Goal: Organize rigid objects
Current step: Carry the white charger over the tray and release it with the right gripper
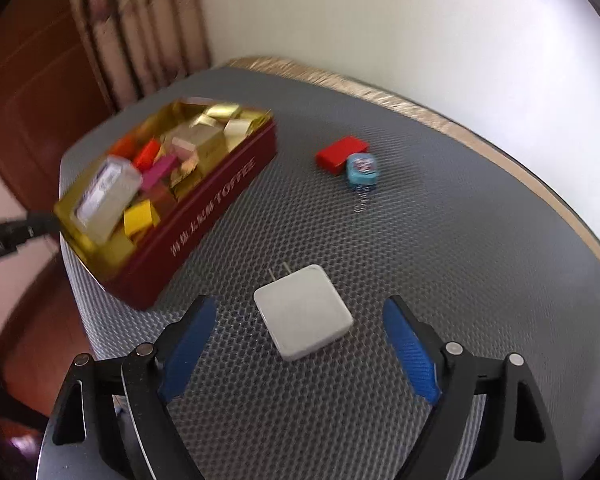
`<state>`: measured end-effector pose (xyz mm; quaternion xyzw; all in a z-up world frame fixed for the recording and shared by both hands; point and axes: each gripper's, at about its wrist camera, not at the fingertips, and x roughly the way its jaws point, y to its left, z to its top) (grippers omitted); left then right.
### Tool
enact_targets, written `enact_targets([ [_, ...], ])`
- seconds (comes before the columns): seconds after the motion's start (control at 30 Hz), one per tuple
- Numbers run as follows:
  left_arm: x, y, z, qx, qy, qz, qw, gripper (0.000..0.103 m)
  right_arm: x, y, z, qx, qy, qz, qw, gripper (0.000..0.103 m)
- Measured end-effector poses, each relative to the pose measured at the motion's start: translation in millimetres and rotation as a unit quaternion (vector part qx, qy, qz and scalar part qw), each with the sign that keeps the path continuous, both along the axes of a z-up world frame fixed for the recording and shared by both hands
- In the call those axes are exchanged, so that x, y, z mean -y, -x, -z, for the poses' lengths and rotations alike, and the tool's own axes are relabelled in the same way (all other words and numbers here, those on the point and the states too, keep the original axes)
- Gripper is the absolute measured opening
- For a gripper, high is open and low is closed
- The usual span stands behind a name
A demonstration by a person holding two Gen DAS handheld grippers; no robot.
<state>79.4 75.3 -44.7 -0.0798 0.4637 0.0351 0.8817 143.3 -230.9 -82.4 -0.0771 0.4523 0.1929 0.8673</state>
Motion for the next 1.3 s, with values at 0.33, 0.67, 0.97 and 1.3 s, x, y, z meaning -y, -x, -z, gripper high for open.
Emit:
enact_targets([
  [0.33, -0.3, 3.7, -9.4, 0.026, -0.025, -0.017, 0.9992, 0.028, -10.0, -24.9, 33.1, -0.072, 0.047, -0.094, 0.992, 0.048],
  [0.67, -16.6, 2.7, -8.9, 0.024, -0.030, -0.053, 0.9979, 0.029, -49.8, -4.3, -30.5, -0.019, -0.041, -0.115, 0.992, 0.046],
  [0.97, -18.5, 2.8, -10.5, 0.029, -0.046, -0.063, 0.9966, 0.032, -132.6, -12.9, -33.4, -0.010, -0.032, -0.170, 0.985, 0.046],
  [1.3, -19.1, 0.5, -9.5, 0.030, -0.059, -0.065, 0.9956, 0.033, -159.9, -15.7, -5.5, -0.016, 0.002, -0.171, 0.985, 0.046],
])
